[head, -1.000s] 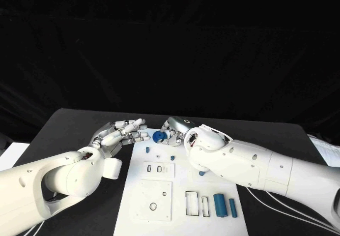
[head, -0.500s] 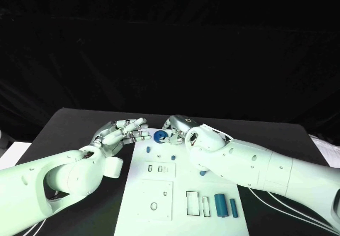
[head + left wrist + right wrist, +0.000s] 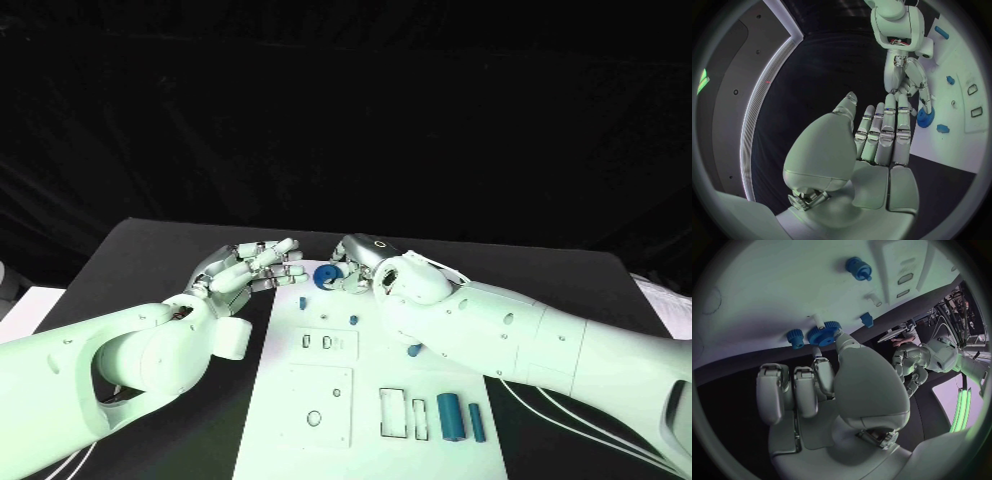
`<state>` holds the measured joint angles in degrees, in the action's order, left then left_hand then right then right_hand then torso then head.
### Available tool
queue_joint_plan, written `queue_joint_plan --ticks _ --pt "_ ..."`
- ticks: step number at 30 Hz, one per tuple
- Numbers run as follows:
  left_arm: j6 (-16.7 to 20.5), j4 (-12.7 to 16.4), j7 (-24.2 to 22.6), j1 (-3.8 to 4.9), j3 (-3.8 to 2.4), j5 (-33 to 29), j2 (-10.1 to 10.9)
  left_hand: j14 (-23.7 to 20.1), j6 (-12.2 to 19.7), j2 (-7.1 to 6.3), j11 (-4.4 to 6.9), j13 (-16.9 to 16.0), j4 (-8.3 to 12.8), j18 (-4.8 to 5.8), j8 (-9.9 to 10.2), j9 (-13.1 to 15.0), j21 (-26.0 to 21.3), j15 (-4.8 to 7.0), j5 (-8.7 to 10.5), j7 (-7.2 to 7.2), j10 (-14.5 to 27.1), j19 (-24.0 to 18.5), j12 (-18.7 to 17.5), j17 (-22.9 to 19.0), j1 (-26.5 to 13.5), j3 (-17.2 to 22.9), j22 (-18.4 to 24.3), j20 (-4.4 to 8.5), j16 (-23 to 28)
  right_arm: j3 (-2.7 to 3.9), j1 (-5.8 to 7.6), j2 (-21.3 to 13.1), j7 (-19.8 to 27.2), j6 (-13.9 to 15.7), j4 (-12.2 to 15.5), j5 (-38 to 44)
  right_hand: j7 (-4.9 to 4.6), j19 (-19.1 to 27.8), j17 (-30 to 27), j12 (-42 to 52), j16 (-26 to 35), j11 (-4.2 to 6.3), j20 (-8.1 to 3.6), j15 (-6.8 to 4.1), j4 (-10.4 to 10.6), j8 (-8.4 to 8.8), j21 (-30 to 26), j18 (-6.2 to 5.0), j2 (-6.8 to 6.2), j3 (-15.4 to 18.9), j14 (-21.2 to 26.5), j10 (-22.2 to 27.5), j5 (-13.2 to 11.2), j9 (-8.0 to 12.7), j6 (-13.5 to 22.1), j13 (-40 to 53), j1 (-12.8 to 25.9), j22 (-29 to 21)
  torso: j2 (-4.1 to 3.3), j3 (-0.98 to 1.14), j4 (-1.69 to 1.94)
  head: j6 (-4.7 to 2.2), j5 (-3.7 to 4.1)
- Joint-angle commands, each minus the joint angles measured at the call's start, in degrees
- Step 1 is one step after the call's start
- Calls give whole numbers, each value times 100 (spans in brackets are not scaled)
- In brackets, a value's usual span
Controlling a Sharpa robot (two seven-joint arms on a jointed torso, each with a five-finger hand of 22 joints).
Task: Assemble the parts on the task board
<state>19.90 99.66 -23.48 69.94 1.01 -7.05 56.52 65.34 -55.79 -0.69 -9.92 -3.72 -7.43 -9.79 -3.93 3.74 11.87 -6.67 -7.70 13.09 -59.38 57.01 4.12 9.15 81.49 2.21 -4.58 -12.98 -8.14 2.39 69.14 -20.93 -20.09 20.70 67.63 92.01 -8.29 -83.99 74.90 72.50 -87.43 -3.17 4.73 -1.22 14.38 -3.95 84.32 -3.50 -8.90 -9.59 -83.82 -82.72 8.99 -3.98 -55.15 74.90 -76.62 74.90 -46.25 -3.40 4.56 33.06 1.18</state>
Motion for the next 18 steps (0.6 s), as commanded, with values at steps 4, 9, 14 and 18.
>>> queue_joint_plan --ticks 4,9,14,18 --pt "-108 -8 -61 13 -4 -5 -37 -11 11 -10 -15 -6 38 -68 21 -2 -39 -34 27 17 6 0 -26 6 53 -1 6 -25 28 -1 1 72 24 -178 -72 -5 -5 -99 1084 22 -33 -2 1 9 -38 15 36 100 -12 12 -530 -24 29 0 8 270 -39 317 4 -4 -4 12 7" --pt "-110 -12 -64 13 -4 -5 -47 -11 11 -10 -15 -6 38 -68 21 -2 -39 -34 27 17 6 0 -26 6 53 -1 6 -25 28 -5 0 124 56 -197 -149 -50 -6 -99 1085 25 -33 -2 1 9 -40 15 37 100 -12 14 -530 -25 27 0 8 272 -40 317 2 0 6 13 6" --pt "-111 -15 -63 14 -4 -5 -48 -11 11 -10 -15 -6 38 -68 21 -2 -39 -34 27 17 6 0 -26 6 53 -1 6 -25 28 -10 -2 162 80 -201 -188 -65 4 -100 1094 63 -39 5 1 5 -89 -9 40 101 64 -3 -532 -33 19 -12 -56 303 -78 321 3 -2 1 16 -4" --pt "-112 -15 -60 14 -4 -5 -47 -11 11 -10 -15 -6 38 -68 21 -2 -39 -34 27 17 6 0 -26 6 53 -1 6 -25 28 -13 -2 167 71 -215 -196 -43 47 -101 1103 106 -44 40 -15 -21 -199 -102 43 100 198 -73 -533 -43 -51 -52 -263 341 -172 327 2 3 -6 12 -17"
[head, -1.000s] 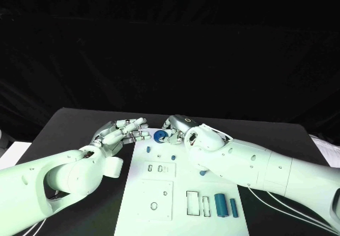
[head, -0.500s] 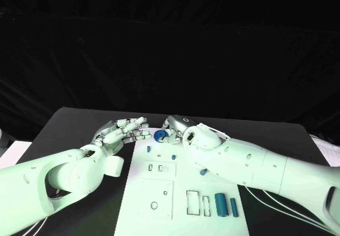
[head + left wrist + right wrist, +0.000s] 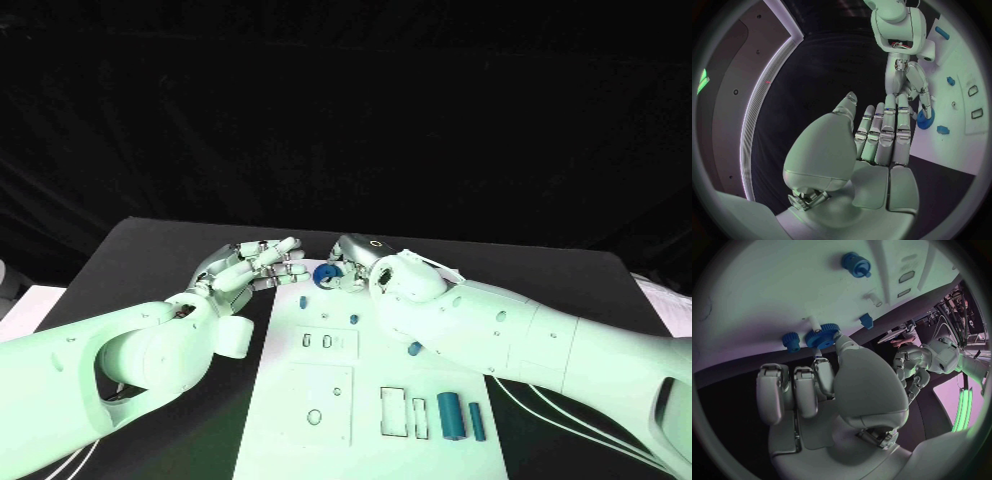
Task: Assemble the parts on the task board
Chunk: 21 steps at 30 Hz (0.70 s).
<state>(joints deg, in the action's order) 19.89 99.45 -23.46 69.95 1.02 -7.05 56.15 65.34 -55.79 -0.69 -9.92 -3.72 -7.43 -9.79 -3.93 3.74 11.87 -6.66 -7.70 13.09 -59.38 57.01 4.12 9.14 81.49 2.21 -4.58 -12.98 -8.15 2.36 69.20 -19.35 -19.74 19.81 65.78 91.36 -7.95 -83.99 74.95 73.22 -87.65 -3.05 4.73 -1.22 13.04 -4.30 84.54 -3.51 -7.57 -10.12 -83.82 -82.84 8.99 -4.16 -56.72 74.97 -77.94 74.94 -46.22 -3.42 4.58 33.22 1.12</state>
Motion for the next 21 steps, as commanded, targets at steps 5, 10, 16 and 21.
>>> queue_joint_plan --ticks 5,10,16,21 --pt "-117 9 -58 12 -6 -5 -8 -11 11 -10 -16 -6 38 -68 21 -2 -39 -34 27 17 6 0 -26 7 53 -1 6 -25 29 -16 -11 8 -65 -185 -8 158 78 -107 1138 61 -43 93 -63 -76 -367 -198 28 103 216 -230 -541 -33 -299 -85 -364 366 -345 341 -3 6 -13 4 -9" --pt "-123 7 -56 12 -6 -5 -8 -17 9 -5 -16 -7 58 -68 19 -1 -49 -35 29 17 4 -1 -25 11 59 -7 13 -26 46 -29 -22 17 -124 -235 1 301 102 -114 1178 61 -63 115 -86 -96 -541 -242 36 108 209 -319 -548 -31 -329 -98 -443 374 -450 361 -1 8 -7 7 -4" --pt "-127 3 -54 12 -6 -5 -10 -17 9 -5 -16 -7 58 -68 19 -1 -49 -35 29 17 4 -1 -25 11 59 -7 13 -26 46 -38 -31 11 -117 28 54 374 126 -131 1206 110 -77 141 -108 -115 -607 -281 53 116 214 -380 -554 -61 -121 -105 -516 413 -366 398 -1 9 -14 1 -2" --pt "-131 1 -53 12 -6 -5 -10 -17 9 -5 -16 -7 58 -68 19 -1 -49 -35 29 17 4 -1 -25 11 59 -7 13 -26 46 -40 -36 -36 -34 397 144 352 147 -148 1236 167 -94 156 -124 -132 -606 -296 68 122 205 -427 -561 -100 193 -101 -550 458 -191 429 -2 7 -14 -3 -4"
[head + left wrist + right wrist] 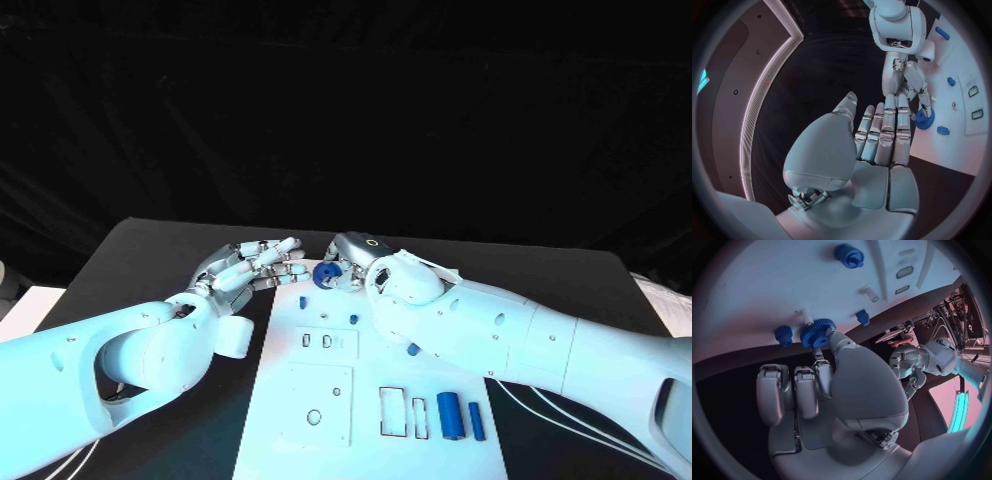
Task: Assemble the parts on the task board
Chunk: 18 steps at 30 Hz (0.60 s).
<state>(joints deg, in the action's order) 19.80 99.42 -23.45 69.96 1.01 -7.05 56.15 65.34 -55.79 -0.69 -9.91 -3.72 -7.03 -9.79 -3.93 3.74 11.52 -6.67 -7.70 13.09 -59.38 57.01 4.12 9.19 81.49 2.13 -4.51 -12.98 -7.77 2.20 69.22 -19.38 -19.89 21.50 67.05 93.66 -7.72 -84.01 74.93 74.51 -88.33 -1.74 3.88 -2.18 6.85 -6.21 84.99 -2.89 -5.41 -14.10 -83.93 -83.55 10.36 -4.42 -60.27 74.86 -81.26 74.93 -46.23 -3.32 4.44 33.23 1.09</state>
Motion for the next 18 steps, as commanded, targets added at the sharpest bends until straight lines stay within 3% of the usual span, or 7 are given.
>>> queue_joint_plan --ticks 1,8,18 --pt "-123 3 -54 11 -5 -5 -10 -17 9 -5 -16 -7 19 -68 19 -1 -14 -35 29 17 4 -1 -25 5 59 1 5 -26 8 -23 -38 -47 4 293 43 106 125 -149 1239 48 -26 26 -40 -37 16 -107 25 61 -14 -31 -550 -35 74 -75 -198 477 165 435 -1 -2 4 -7 0" --pt "-123 -14 -53 11 -5 -5 -4 -17 9 -5 -16 -7 19 -68 19 -1 -14 -35 29 17 4 -1 -25 5 59 1 5 -26 8 -1 -35 -245 92 637 389 45 130 -151 1247 58 -31 29 -45 -41 54 -108 26 62 -27 -29 -552 -48 143 -71 -204 488 300 436 3 0 5 -12 -4" --pt "-120 -4 -54 11 -4 -5 38 -17 9 -5 -16 -7 19 -68 19 -1 -14 -35 29 17 4 -1 -25 5 59 1 5 -26 8 51 -18 -786 35 627 1203 16 130 -152 1250 63 -32 29 -47 -42 64 -105 26 62 -45 -24 -553 -53 153 -68 -201 493 346 437 3 2 -26 -47 -48"
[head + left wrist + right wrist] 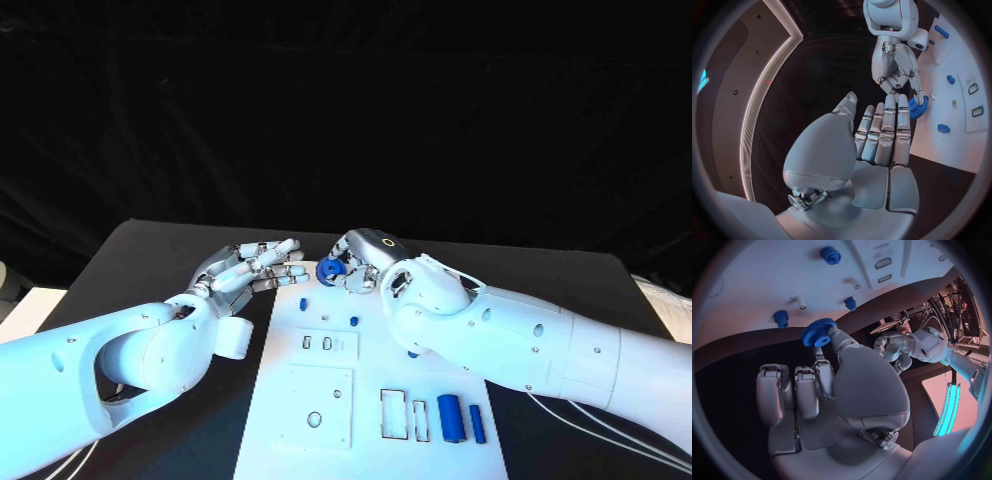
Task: Assemble the parts on the task board
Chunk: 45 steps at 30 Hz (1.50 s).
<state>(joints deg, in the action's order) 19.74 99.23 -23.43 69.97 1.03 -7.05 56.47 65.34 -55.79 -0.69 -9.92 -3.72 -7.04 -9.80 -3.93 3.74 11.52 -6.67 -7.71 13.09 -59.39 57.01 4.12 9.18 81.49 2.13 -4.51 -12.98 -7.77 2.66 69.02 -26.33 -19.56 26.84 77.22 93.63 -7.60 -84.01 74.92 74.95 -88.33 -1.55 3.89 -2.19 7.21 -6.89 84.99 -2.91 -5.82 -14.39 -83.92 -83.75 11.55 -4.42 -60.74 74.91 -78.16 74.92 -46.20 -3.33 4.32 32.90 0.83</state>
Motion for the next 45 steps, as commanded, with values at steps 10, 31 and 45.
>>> queue_joint_plan --ticks 10,31,45 --pt "-106 36 -58 10 -5 -5 47 -18 9 -5 -16 -7 19 -67 19 -1 -14 -35 29 17 4 -1 -25 7 59 1 6 -26 8 7 -4 -564 -103 -252 794 16 119 -146 1249 7 -31 10 -49 -42 44 -34 18 61 -26 14 -553 -31 -6 -63 -150 483 100 421 3 10 -47 -9 -31" --pt "-112 28 -56 10 -5 -5 53 -20 10 0 -17 -6 27 -67 20 -1 -21 -37 30 17 5 -1 -26 9 56 -4 10 -27 18 -59 -101 -628 -301 -748 652 117 120 -147 1249 0 -31 10 -49 -43 46 -30 17 61 -39 14 -553 -30 -89 -59 -146 482 140 422 -5 4 -19 8 -7" --pt "-119 33 -47 10 -5 -5 50 -20 10 0 -17 -6 27 -67 20 -1 -21 -37 30 17 5 -1 -26 9 56 -4 10 -27 18 -66 -98 -474 -332 -627 462 137 39 -133 1230 -118 -20 -52 -26 -1 87 128 0 57 -82 28 -548 26 -210 14 121 415 257 393 -1 3 -23 7 2"
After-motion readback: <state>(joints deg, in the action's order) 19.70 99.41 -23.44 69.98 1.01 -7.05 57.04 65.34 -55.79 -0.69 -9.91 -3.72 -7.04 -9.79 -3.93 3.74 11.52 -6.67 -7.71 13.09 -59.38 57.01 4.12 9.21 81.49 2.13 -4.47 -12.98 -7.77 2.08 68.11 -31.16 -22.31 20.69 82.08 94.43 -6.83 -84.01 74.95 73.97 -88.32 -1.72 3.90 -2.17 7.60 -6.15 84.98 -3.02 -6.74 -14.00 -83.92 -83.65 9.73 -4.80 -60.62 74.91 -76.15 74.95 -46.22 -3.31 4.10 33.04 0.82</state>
